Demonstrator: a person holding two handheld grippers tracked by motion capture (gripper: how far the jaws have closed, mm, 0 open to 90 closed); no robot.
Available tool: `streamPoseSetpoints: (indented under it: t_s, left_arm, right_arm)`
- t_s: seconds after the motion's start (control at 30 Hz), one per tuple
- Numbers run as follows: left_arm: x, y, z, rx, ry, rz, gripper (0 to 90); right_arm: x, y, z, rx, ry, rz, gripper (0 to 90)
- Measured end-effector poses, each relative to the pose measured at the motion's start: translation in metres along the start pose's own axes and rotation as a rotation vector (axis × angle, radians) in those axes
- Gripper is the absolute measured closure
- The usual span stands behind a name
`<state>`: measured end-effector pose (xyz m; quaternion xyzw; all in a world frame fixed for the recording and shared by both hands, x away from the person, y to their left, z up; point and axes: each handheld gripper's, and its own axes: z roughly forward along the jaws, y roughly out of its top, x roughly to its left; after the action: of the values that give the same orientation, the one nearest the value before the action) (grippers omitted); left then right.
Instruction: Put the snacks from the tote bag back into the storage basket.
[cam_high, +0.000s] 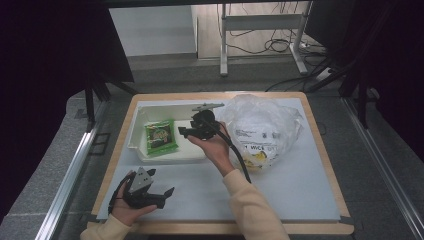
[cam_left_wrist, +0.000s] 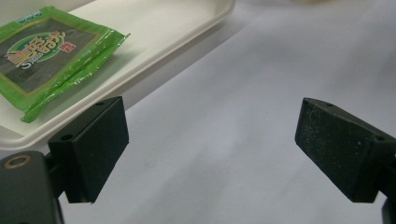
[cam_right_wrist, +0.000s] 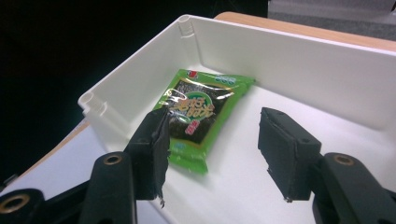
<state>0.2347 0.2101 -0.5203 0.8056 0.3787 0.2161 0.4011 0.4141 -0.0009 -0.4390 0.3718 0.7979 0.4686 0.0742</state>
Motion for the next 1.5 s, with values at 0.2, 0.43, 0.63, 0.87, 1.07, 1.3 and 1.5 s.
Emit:
streamPoseSetpoints:
  t_s: [0.2, 0.43, 0.63, 0.87, 1.07, 1.3, 1.5]
  left_arm:
    - [-0.001, 0.002, 0.004, 0.009, 0.011, -0.003, 9.6]
    - [-0.002, 0.002, 0.010, 0.020, 0.035, -0.011, 9.6]
    - [-0.001, 0.001, 0.011, 0.030, 0.049, -0.016, 9.6]
    - [-0.002, 0.000, 0.012, 0.041, 0.055, -0.009, 9.6]
    - [0.001, -0.002, 0.011, 0.036, 0.049, -0.012, 9.8]
    - [0.000, -0.002, 0.011, 0.041, 0.041, -0.005, 9.8]
    - [0.000, -0.003, 0.010, 0.041, 0.035, -0.002, 9.8]
  right_arm:
    - [-0.013, -0.019, -0.042, -0.025, -0.011, -0.017, 44.8]
    - [-0.024, -0.045, -0.088, -0.045, -0.043, -0.037, 44.6]
    - [-0.038, -0.085, -0.133, -0.049, -0.087, -0.027, 44.3]
    - [-0.042, -0.120, -0.170, -0.070, -0.167, -0.037, 43.8]
    - [-0.038, -0.144, -0.184, -0.074, -0.195, -0.042, 43.1]
    - [-0.042, -0.146, -0.184, -0.083, -0.200, -0.030, 42.7]
    - [-0.043, -0.148, -0.184, -0.082, -0.196, -0.011, 42.7]
